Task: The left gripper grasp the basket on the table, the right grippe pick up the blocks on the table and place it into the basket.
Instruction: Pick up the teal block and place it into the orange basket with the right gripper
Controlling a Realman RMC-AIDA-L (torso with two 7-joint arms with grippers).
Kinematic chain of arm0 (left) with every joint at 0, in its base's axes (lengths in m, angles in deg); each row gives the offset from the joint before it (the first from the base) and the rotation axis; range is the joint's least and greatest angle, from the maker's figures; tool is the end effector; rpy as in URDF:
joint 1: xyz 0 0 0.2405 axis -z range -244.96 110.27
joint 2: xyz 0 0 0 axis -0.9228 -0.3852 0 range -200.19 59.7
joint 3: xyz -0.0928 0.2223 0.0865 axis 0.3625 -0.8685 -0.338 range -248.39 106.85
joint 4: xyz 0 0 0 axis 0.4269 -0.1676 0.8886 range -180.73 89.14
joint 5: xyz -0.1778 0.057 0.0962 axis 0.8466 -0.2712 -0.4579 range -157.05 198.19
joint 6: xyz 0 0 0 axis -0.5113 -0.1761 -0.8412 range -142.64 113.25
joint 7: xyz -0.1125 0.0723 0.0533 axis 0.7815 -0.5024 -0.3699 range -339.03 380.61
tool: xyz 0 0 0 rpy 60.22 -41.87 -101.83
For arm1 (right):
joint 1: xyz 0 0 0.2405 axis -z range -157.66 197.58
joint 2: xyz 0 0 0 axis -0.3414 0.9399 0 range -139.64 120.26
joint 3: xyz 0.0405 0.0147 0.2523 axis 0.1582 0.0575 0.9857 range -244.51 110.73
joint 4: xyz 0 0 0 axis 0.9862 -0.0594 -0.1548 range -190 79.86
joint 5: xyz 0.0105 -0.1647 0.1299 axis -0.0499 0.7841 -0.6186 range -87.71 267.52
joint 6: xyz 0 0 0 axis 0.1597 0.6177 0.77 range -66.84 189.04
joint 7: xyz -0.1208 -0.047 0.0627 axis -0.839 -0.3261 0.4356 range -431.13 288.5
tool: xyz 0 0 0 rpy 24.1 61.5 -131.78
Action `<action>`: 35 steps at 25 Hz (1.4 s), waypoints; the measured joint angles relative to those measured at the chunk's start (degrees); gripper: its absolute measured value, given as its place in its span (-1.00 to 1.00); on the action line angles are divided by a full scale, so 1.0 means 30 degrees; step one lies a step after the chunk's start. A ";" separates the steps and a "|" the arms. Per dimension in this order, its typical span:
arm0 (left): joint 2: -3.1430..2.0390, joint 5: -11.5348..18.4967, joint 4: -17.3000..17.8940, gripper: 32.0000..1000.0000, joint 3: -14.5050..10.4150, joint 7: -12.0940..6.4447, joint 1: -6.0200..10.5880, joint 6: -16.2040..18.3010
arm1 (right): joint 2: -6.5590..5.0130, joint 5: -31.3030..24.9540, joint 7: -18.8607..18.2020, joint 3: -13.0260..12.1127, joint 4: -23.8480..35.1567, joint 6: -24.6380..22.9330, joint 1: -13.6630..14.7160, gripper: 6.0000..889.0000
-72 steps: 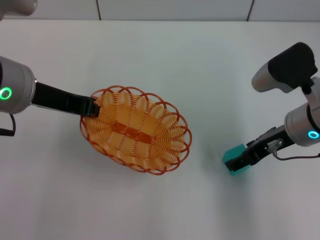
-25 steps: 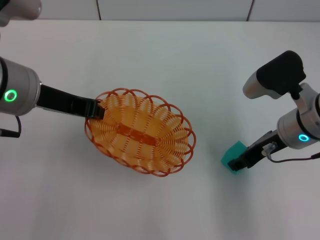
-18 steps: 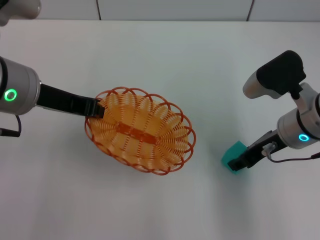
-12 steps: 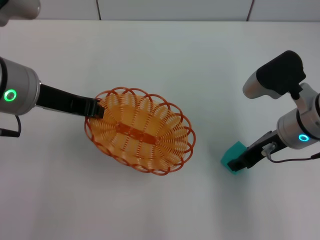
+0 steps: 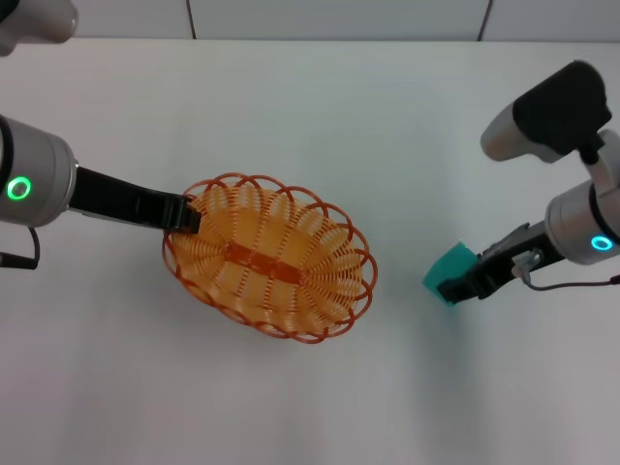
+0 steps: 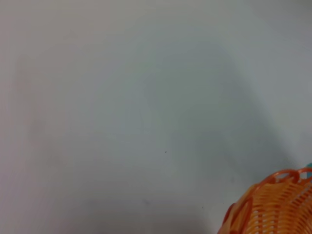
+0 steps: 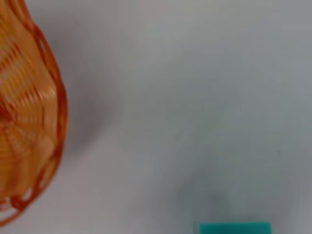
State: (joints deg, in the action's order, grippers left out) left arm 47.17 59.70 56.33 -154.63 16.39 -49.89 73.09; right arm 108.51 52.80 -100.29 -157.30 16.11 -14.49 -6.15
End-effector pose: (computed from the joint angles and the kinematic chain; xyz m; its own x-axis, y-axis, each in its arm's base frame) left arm -0.1693 0.3076 0.0353 0.4992 0.8451 0.1914 0.8169 -0.3854 -0.4291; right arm 0.2259 0.3293 -0.0431 0.6621 -0.7340 0.1515 -0.6325 -0.6557 -0.4124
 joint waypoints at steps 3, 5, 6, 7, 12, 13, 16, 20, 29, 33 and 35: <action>0.0001 -0.0002 -0.0001 -0.88 0.0040 0.0001 -0.0016 0.0005 | -0.0002 0.0001 0.0226 0.0167 0.2437 -0.0269 0.0882 0.18; 0.0001 -0.0001 -0.0001 -0.88 0.0051 0.0001 -0.0016 0.0006 | 0.0003 0.0004 0.0310 0.0314 0.4444 -0.0401 0.1623 0.18; 0.0001 -0.0002 -0.0001 -0.88 0.0055 0.0001 -0.0016 0.0006 | 0.0000 0.0004 0.0335 0.0395 0.5310 -0.0453 0.1888 0.18; 0.0001 -0.0003 -0.0001 -0.88 0.0057 0.0001 -0.0019 0.0006 | 0.0003 0.0008 0.0342 0.0463 0.6221 -0.0532 0.2178 0.18; 0.0001 -0.0005 0.0000 -0.88 0.0062 -0.0010 -0.0034 0.0004 | 0.0004 -0.0128 0.0143 0.0276 0.9769 -0.0949 0.3079 0.18; 0.0001 -0.0006 0.0000 -0.88 0.0066 -0.0015 -0.0033 0.0005 | 0.0000 -0.0161 0.0048 0.0096 1.0331 -0.0969 0.3164 0.18; 0.0001 -0.0005 0.0001 -0.88 0.0069 -0.0024 -0.0026 -0.0029 | 0.0001 -0.0194 -0.0327 -0.0648 1.1592 -0.0978 0.3188 0.18; 0.0001 -0.0005 0.0001 -0.88 0.0094 -0.0026 0.0031 -0.0070 | 0.0006 -0.0292 -0.0811 -0.2100 1.2663 -0.0962 0.2959 0.18; 0.0001 -0.0006 -0.0130 -0.88 0.0060 -0.0028 0.0186 -0.0085 | 0.0001 -0.1000 -0.1231 -0.4564 1.2837 -0.0792 0.1487 0.18; 0.0001 -0.0006 -0.0163 -0.88 0.0012 -0.0027 0.0264 -0.0085 | 0.0005 -0.1129 -0.1242 -0.5275 1.2447 -0.0815 0.1011 0.18; 0.0001 -0.0006 -0.0166 -0.88 0.0005 -0.0028 0.0276 -0.0086 | 0.0004 -0.1130 -0.1245 -0.5691 1.2013 -0.0819 0.0712 0.18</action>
State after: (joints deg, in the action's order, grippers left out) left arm 47.17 59.68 55.83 -154.61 16.31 -49.06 72.84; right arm 108.52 49.41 -104.03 -174.37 52.15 -16.94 -4.02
